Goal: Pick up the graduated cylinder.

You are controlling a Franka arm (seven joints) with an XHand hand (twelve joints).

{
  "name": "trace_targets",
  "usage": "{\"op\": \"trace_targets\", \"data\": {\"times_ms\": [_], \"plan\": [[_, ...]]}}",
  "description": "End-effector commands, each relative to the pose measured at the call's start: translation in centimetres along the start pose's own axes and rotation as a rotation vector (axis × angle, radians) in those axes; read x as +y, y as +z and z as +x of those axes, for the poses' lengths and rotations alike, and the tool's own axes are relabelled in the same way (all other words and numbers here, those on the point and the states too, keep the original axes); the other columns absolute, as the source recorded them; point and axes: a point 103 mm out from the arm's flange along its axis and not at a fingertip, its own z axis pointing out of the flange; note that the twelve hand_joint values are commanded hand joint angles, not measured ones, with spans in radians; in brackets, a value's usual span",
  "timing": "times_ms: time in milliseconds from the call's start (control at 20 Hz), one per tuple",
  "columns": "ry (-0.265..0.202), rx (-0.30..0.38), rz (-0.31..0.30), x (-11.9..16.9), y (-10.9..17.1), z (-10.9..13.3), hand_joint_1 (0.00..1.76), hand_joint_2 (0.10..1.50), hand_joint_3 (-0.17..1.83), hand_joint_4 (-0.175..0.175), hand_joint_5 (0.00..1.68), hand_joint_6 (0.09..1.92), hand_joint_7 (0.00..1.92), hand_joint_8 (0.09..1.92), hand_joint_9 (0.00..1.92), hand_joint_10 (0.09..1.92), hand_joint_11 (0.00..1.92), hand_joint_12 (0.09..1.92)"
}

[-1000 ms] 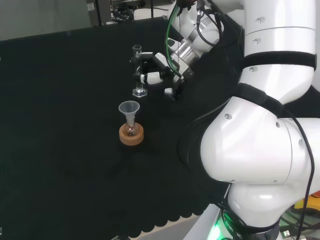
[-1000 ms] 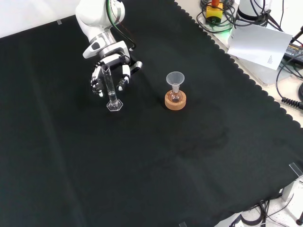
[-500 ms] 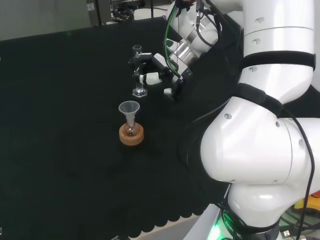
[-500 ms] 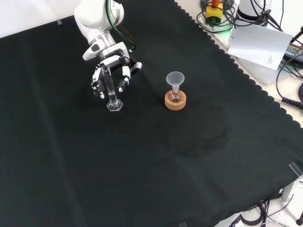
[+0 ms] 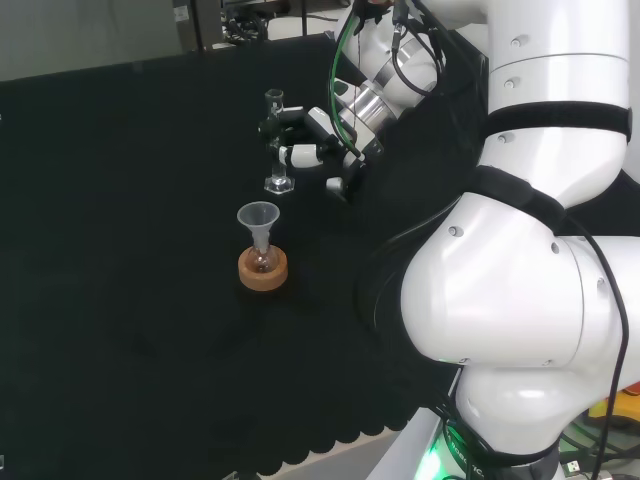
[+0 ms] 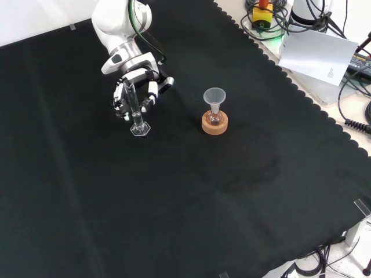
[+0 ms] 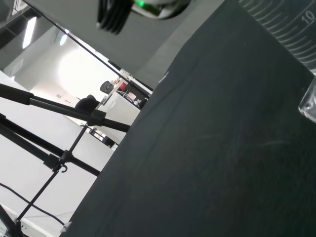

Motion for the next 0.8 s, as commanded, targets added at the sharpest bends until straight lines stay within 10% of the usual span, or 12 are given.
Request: {"op": "trace_targets", "data": {"times_ms": [50,300,800], "plan": [[0.014,-0.047,0.006,0.2,-0.3,0.1,1.09,1.13,0.1,-0.094,0.86,1.12,1.0,0.53,1.25,0.2,1.16,0.87],[0.021,-0.131,0.063,0.6,-1.1,1.0,1.14,1.15,0.0,-0.167,0.92,1.1,1.17,0.41,1.36,0.11,1.26,0.78],[0.054,-0.263,0.087,-0.1,-3.3,2.4,1.15,1.13,-0.01,-0.175,0.97,1.03,1.31,0.3,1.47,0.09,1.34,0.71]]}}
